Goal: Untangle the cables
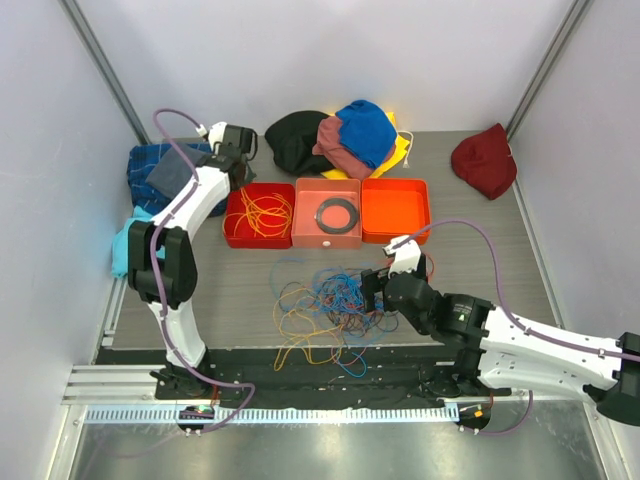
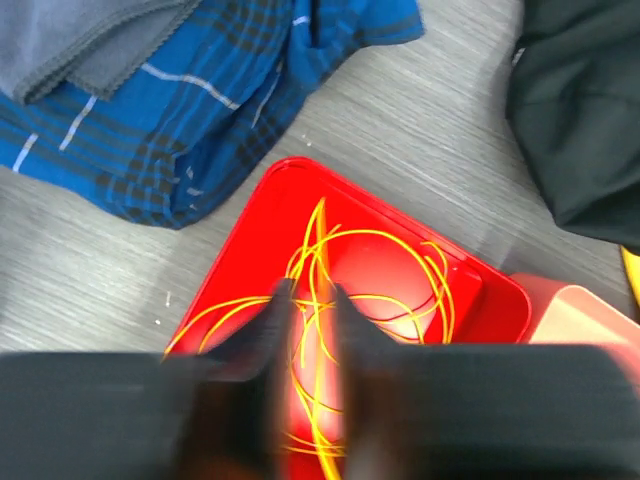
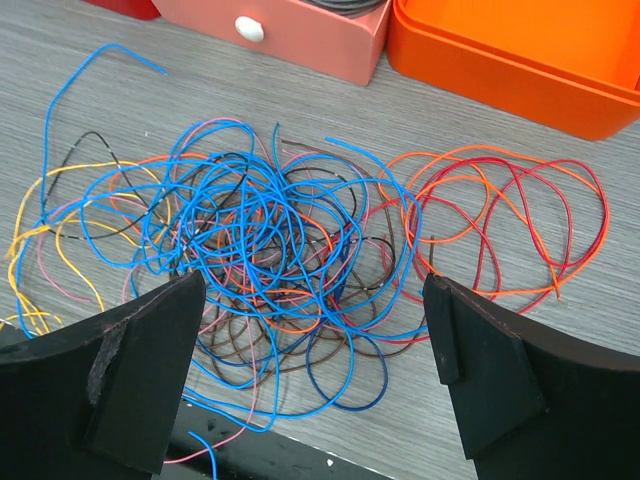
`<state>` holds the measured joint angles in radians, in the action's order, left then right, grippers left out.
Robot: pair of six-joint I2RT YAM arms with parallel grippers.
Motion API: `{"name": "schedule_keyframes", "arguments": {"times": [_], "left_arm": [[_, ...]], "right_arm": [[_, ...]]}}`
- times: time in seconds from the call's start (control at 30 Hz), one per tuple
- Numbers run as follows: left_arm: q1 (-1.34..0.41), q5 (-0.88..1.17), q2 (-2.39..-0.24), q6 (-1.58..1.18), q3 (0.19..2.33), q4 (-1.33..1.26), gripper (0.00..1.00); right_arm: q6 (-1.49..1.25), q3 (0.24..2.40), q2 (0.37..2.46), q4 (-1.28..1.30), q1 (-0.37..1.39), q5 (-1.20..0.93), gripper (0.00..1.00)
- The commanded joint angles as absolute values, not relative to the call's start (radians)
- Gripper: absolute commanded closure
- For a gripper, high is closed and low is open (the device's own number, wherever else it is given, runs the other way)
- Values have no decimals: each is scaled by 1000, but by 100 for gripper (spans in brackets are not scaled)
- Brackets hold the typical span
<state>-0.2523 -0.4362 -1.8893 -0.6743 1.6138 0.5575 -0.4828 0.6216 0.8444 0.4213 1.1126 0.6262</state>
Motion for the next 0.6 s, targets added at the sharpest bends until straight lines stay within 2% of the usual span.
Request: {"name": "schedule_keyframes", "arguments": {"times": [0.0,0.1,0.2,0.43,0.57], "left_arm": [[-244,-417,-1875,-679,1591,583,52],[-244,-410,-1818,-693,1510,554,32],[-245,-407,-1763,-696,1456,554,27],[-264,-455,-1507,-729,1355,520,26],[-365,-456,-1329,-710,1266,466,27]], "right_arm": [[-505,666,816,420,1112,653,0],[-500,664,819,420,1114,653,0],[-491,669,833,416,1112,652,0],[-488,684,856,391,1112,643,0],[-489,692,854,385,1114,644,0]]}}
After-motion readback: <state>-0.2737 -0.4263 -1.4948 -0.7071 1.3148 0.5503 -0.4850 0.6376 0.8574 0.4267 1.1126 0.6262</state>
